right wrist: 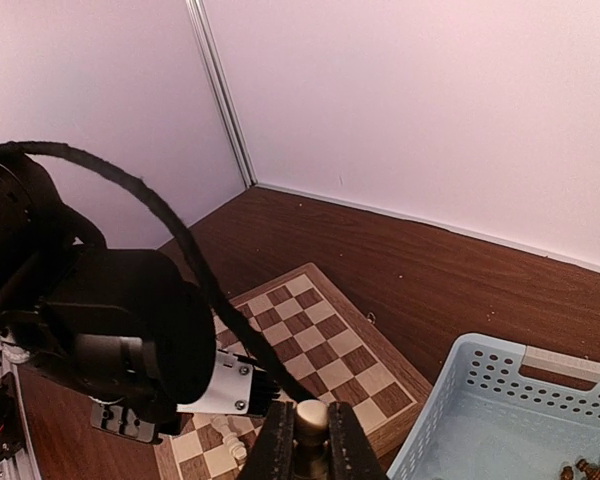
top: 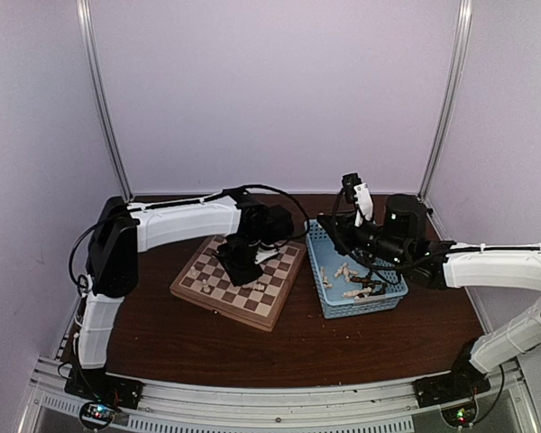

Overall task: Set up the chess pieces on the board
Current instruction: Place the chess piece on the chessboard.

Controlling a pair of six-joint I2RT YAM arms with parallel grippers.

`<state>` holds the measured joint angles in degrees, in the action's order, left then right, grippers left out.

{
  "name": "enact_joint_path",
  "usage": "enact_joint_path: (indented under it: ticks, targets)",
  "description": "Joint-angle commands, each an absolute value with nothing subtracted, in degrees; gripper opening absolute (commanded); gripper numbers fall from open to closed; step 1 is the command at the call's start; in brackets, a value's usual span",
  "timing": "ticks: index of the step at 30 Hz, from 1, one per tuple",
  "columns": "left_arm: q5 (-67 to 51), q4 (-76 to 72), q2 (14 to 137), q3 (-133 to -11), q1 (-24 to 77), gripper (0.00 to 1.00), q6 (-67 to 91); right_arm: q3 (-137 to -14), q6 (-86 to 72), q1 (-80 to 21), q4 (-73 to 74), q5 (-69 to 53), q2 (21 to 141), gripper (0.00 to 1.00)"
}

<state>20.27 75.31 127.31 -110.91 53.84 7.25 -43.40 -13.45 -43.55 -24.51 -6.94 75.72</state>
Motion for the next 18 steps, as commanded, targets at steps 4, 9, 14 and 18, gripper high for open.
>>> enact_joint_path:
  ticks: [4,9,14,18]
  targets:
    - [11.76,59.15,114.59,-97.00,52.37,0.40,6.77,-40.59,-13.13,-43.86,-24.16,-3.53,70.93,0.05]
    - [8.57,51.46,109.68,-87.74,52.29,0.41,1.60,-39.06,-12.79,-43.86,-23.40,-1.73,68.33,0.04]
    - [7.53,44.96,109.10,-84.26,51.85,0.42,0.90,-37.49,-13.47,-43.82,-23.83,1.08,65.97,0.03]
    - [5.06,39.21,109.07,-81.89,51.59,0.43,-1.22,-38.11,-13.25,-43.75,-20.17,4.87,65.42,0.03]
